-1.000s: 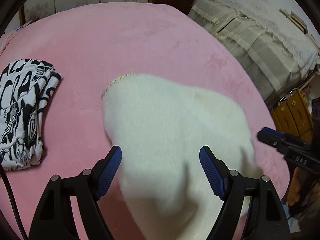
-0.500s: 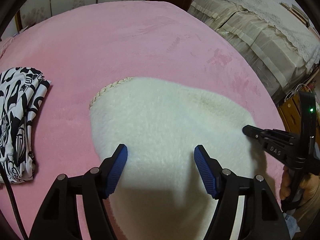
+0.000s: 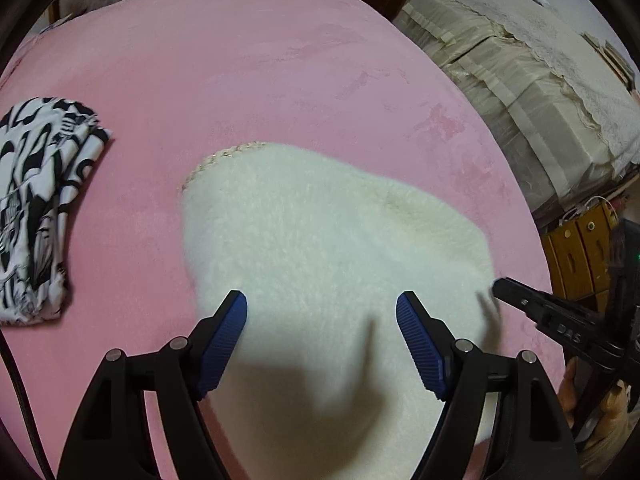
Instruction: Fold large clothes
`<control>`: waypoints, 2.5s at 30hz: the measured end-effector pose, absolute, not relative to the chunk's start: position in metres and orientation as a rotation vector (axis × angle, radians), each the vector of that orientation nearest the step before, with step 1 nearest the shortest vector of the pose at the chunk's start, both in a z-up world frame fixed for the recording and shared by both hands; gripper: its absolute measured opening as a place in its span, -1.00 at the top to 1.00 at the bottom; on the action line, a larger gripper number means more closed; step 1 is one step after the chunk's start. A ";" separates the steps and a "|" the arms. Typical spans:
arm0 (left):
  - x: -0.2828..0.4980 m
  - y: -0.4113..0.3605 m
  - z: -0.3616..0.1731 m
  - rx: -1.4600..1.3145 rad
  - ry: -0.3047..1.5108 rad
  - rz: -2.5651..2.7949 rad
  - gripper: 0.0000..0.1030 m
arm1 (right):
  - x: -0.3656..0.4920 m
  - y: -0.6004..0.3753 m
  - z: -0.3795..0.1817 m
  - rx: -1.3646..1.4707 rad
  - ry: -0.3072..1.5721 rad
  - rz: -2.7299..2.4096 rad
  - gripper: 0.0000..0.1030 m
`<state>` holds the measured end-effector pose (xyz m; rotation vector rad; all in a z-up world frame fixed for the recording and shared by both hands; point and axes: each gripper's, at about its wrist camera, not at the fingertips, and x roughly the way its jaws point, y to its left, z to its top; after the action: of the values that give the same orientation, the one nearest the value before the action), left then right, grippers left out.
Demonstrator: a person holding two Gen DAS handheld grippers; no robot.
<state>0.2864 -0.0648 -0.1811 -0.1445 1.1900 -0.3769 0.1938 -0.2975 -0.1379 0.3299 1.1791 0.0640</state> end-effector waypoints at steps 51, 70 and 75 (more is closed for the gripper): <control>0.243 -0.036 -0.278 -0.353 1.477 -0.333 -0.99 | 0.181 -0.330 -0.226 0.516 1.437 0.431 -0.48; 0.246 -0.037 -0.324 -0.529 1.552 -0.351 -0.98 | 0.187 -0.300 -0.250 0.546 1.472 0.487 -0.77; 0.238 -0.041 -0.314 -0.472 1.515 -0.314 -0.76 | 0.183 -0.302 -0.236 0.541 1.447 0.471 -0.36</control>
<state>0.2384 -0.0406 -0.3137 -0.4723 1.5150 -0.3135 0.1825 -0.3015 -0.2360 0.5412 1.4474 0.4708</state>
